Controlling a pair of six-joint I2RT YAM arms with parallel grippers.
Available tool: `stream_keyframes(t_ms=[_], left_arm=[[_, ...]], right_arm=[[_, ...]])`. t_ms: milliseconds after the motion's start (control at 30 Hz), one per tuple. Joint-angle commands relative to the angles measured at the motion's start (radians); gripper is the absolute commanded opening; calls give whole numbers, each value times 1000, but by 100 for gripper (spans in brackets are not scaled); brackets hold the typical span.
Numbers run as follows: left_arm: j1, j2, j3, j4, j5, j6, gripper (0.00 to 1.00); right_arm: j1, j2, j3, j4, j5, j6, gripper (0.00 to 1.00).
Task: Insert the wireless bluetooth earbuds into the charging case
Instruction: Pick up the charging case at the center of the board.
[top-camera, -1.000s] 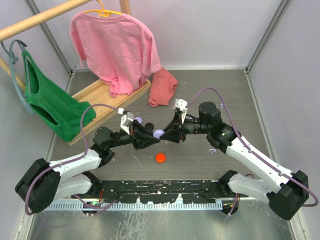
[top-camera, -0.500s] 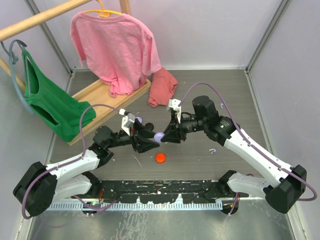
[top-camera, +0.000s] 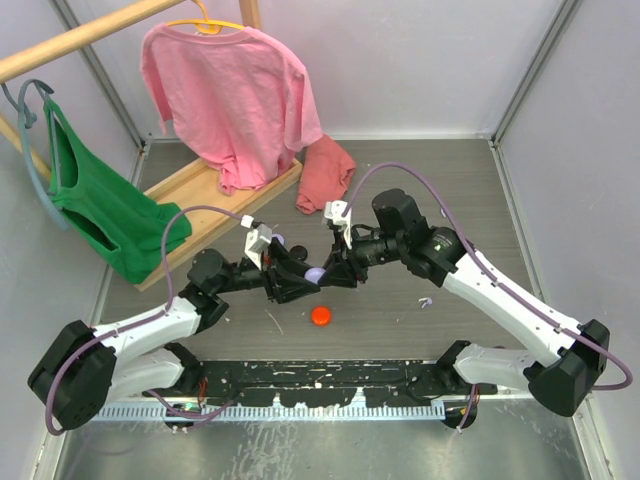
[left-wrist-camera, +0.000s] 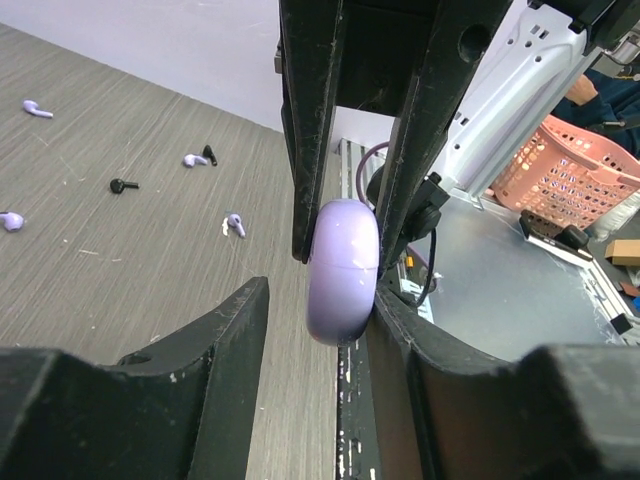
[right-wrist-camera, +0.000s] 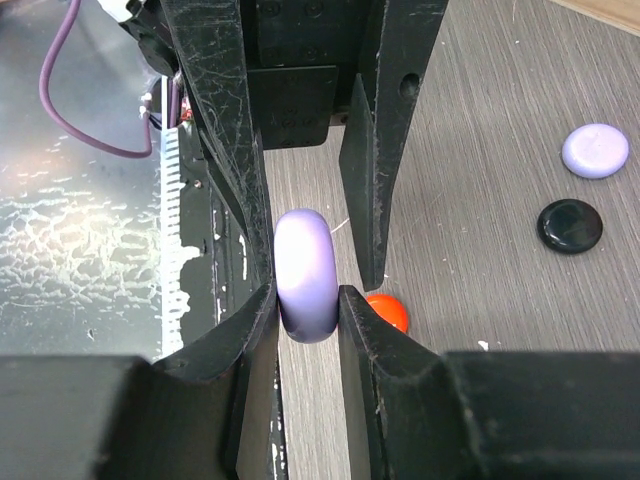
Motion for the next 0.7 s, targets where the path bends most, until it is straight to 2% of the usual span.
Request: stream_keyframes(t_ms=[0, 133, 267, 400, 500, 667], left_arm=[[4, 2, 32, 51, 14, -11, 43], [4, 7, 34, 53, 20, -11, 36], [4, 9, 33, 52, 28, -3, 20], [4, -1, 19, 54, 31, 37, 11], [4, -12, 10, 57, 32, 66, 7], [2, -28, -5, 74, 11, 105, 4]], right_arm=[[18, 10, 67, -21, 25, -33, 1], [34, 23, 78, -38, 34, -45, 1], [48, 34, 88, -60, 59, -55, 1], [58, 34, 98, -67, 86, -49, 4], [63, 25, 99, -56, 99, -39, 9], [71, 5, 98, -33, 140, -25, 31]])
